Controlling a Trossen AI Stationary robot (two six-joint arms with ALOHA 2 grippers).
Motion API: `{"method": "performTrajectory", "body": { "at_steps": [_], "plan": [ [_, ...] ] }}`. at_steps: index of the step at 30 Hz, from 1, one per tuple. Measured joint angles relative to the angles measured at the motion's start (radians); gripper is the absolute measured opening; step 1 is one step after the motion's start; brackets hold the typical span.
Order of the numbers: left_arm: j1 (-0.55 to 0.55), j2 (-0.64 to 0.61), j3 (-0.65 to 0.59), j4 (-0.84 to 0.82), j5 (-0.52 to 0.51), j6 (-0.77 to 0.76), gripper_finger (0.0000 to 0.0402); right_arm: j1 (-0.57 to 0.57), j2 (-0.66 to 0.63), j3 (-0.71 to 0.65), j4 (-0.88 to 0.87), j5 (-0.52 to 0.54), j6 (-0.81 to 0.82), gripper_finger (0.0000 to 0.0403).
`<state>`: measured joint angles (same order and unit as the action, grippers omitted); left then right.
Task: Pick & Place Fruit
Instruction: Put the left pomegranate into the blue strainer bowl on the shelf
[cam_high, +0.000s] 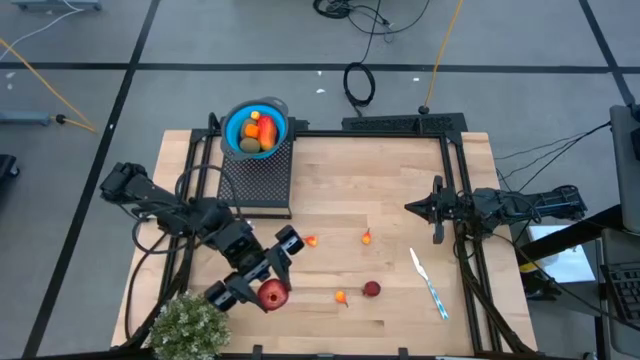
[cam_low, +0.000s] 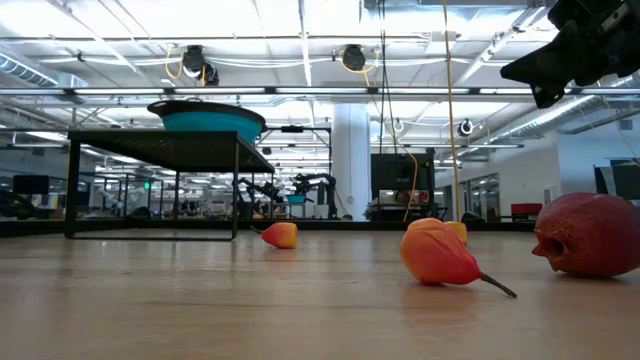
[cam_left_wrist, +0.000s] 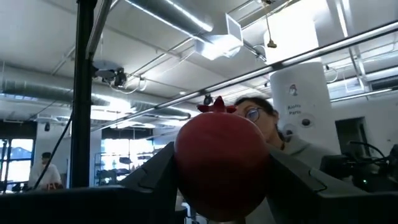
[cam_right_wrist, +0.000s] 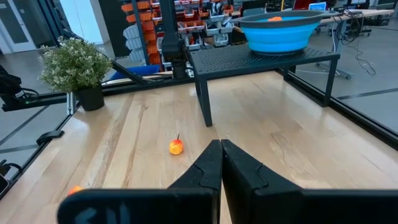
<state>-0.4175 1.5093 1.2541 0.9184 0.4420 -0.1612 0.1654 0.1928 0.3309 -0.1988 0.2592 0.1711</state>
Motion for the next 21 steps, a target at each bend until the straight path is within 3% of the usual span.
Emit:
{"method": "performTrajectory", "body": {
  "at_steps": [3, 11, 21],
  "plan": [
    [-0.001, 0.0, 0.0, 0.0, -0.104, 0.001, 0.0184, 0.0, 0.0, 0.0, 0.0, 0.0, 0.0, 0.0],
    [-0.004, 0.0, 0.0, 0.115, -0.597, -0.114, 0.0184, 0.0, 0.0, 0.0, 0.0, 0.0, 0.0, 0.0],
    [-0.004, 0.0, 0.0, 0.22, -0.941, -0.331, 0.0184, 0.0, 0.0, 0.0, -0.001, 0.0, 0.0, 0.0]
  ]
}}
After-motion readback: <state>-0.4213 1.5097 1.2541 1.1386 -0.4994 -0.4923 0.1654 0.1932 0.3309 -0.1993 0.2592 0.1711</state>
